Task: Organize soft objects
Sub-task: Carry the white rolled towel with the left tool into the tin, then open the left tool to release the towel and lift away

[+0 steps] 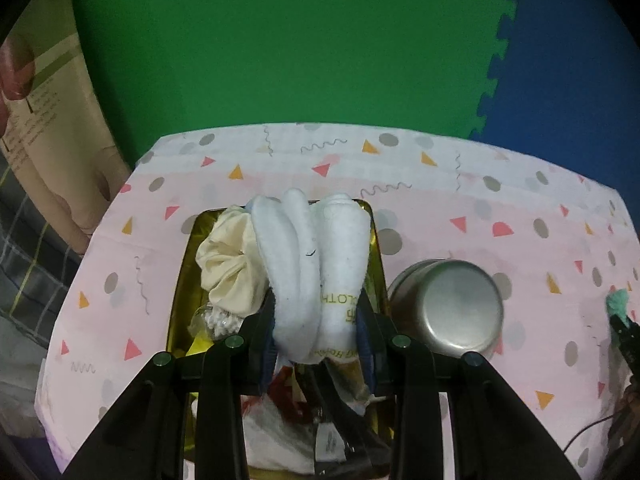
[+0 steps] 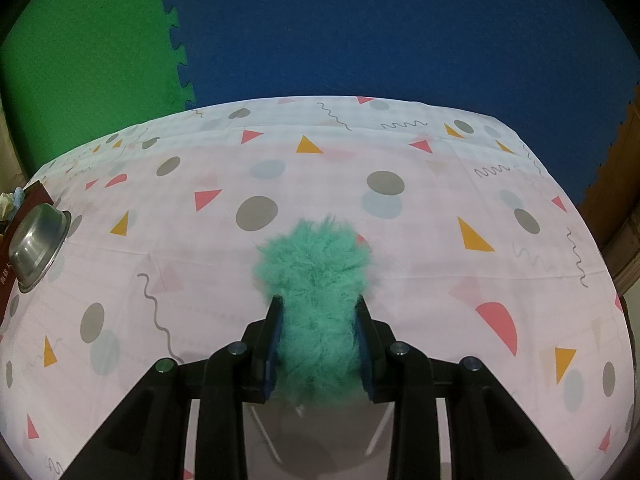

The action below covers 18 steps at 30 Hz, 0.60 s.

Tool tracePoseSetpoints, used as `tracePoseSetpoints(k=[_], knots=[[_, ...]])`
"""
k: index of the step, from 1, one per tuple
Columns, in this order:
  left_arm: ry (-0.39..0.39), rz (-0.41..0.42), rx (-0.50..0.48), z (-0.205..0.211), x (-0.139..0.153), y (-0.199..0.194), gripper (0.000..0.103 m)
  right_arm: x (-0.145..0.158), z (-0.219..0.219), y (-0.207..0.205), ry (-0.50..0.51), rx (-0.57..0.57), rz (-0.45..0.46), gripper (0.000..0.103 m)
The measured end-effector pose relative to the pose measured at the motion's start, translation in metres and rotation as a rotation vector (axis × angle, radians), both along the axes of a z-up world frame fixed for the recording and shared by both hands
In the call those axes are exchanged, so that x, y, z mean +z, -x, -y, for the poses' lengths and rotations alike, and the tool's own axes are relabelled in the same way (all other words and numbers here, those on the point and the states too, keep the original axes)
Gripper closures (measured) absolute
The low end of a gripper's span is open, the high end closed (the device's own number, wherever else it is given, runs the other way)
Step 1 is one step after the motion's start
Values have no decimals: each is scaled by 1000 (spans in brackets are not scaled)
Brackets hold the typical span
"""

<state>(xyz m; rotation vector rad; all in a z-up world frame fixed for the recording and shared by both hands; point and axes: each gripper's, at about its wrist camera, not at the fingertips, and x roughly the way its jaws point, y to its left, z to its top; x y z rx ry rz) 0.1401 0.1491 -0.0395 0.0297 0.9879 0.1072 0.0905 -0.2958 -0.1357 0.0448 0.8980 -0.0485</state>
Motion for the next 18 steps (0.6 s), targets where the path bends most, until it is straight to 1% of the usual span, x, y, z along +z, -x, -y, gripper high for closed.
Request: tracePoseSetpoints(k=[7,13,18], knots=[[-7,-36,-10,4,-22,-21,72,0,0,0,1,0,0,70],[-20,-61,4,2,-37,-36,71,0,0,0,1,0,0,70],[-43,-72,-6,4,-43,-39,64,0,0,0,1,0,0,70]])
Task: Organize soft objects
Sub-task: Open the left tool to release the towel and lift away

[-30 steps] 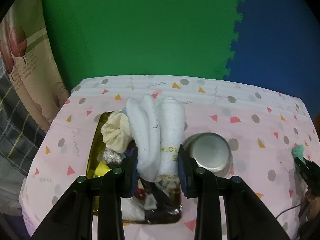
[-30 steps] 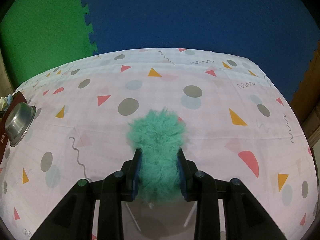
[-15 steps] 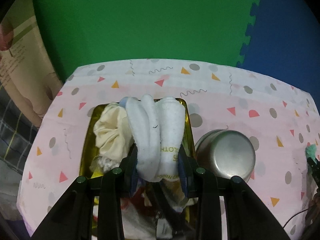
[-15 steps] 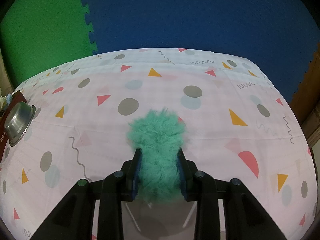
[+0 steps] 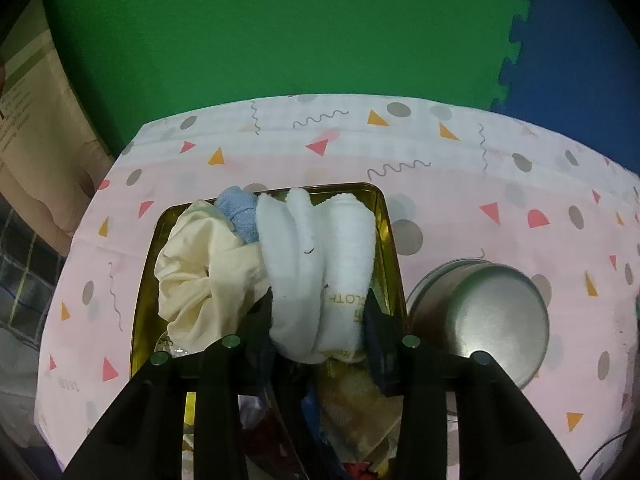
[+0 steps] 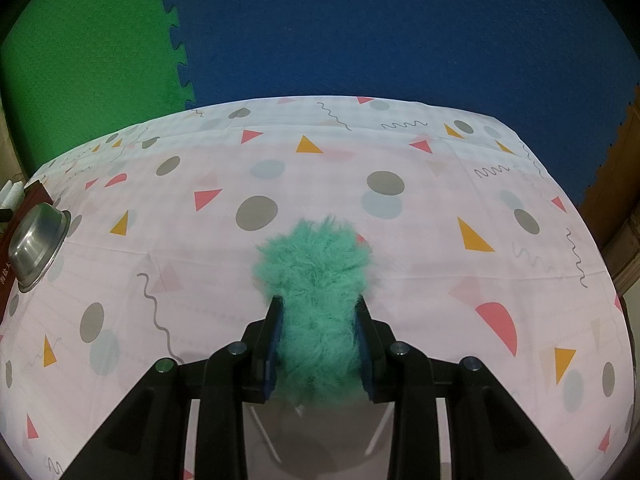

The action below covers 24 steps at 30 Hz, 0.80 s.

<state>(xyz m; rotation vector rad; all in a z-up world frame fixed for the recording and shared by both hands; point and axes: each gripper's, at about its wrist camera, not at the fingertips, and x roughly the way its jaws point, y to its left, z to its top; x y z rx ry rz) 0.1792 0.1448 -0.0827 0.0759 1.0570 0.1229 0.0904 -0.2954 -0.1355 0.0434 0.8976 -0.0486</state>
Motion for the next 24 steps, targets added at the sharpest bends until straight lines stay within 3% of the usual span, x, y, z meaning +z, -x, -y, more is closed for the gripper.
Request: tracePoseSetpoints(k=[6,11,21,24], knots=[[-20,8,-24,4,1,2,45,0,0,0,1,0,0,70],[-21,37,-25,4,9,7,36,0,-1,0,1,0,1,70],[-69,143,-85,18,49,43,35,-1,0,0,5,2,1,70],[-71,176,-77,18,60,60,30,-1,0,0,10,3,0,70]])
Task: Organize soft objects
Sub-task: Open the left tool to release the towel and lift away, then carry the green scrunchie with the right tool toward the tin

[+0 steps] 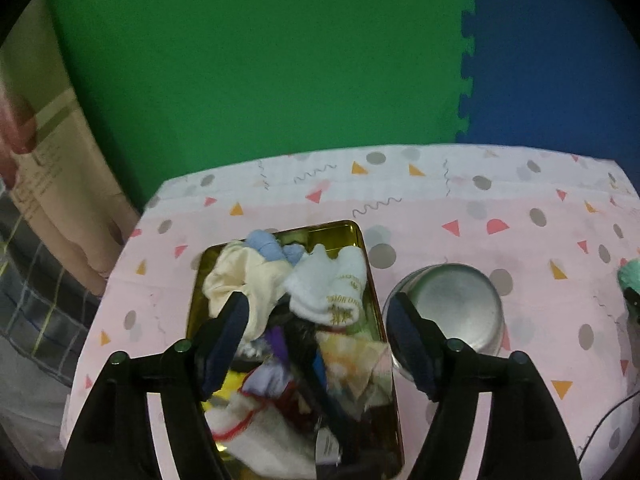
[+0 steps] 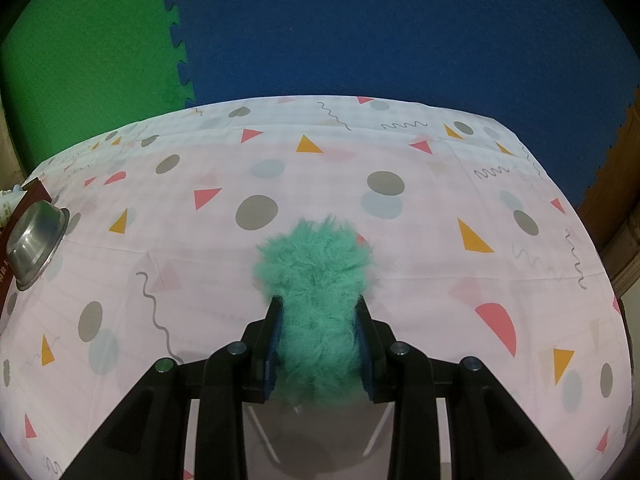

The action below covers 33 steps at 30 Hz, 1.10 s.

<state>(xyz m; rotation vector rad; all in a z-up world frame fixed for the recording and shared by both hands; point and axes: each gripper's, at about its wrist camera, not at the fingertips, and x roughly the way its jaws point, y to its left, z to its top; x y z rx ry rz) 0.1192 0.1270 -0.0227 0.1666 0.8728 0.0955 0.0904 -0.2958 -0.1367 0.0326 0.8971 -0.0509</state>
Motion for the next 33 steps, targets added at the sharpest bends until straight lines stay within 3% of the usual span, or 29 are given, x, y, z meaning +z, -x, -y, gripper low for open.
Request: tracePoseSetpoints(k=[8,13,24,33], knots=[[66,60,84,-29,15,47,25,0,-1,0,4,1,0,70],[59,95,162,-50,12,71,24,1,0,1,13,3,-1,70],[17,106,268,-76,-9,96,24,2,-8,0,28,-32,-14,72],[38,118,296,-87,-16,107,24,8,-17,7,2,-42,-27,74]])
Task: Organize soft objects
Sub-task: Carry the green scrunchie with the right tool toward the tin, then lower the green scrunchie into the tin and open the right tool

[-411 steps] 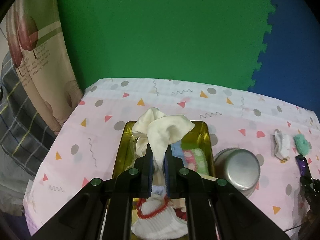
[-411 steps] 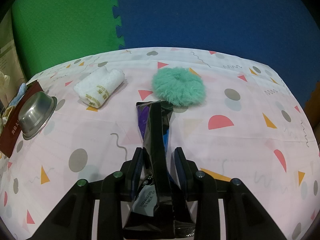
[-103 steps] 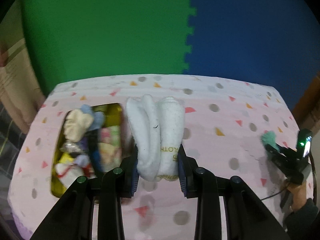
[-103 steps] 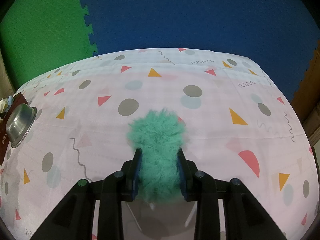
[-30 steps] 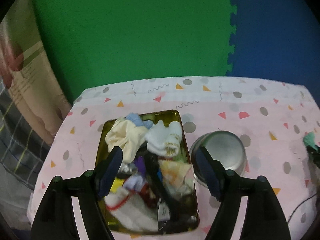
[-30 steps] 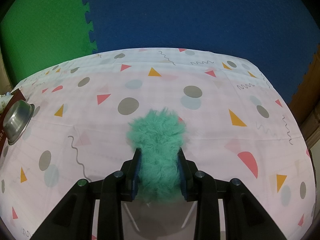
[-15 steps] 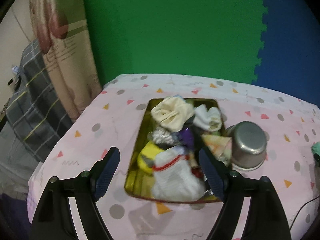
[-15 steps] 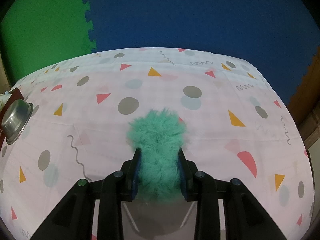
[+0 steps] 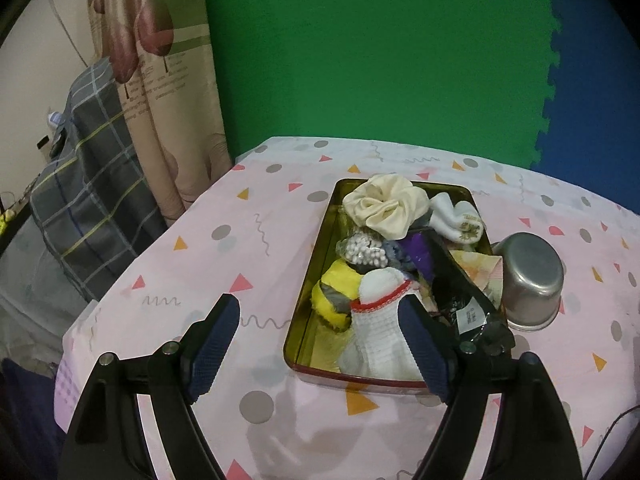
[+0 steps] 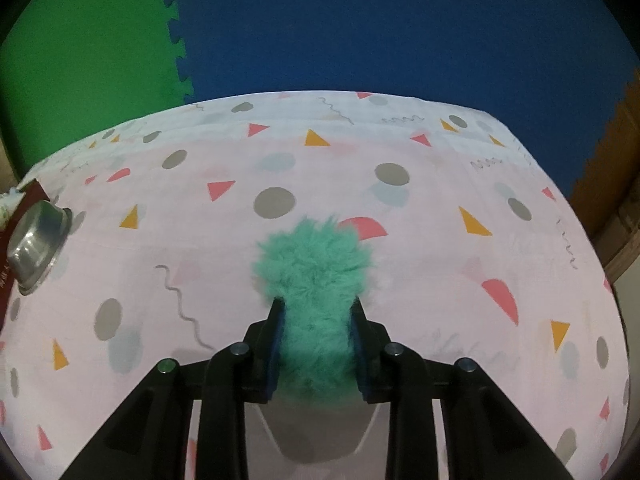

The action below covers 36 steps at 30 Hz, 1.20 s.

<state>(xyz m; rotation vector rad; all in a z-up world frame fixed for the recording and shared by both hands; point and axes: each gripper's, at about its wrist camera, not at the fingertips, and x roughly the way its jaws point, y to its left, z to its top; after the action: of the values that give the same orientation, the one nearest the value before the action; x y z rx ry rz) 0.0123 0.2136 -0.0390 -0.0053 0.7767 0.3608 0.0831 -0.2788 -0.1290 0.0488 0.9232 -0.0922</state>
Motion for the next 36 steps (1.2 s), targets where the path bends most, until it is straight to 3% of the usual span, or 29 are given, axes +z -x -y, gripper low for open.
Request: tracePoseSetpoints(k=[19,31,36], knots=[[27,7,61,-22,-6,9,24,53,-82,9,-30,141,60,75],[6,3,104,-37,-5,12,23,94,-179,7,-89,344,93,75],[45,3,125,-50,-6,13,23,105,-225,4,-120,427,98,75]])
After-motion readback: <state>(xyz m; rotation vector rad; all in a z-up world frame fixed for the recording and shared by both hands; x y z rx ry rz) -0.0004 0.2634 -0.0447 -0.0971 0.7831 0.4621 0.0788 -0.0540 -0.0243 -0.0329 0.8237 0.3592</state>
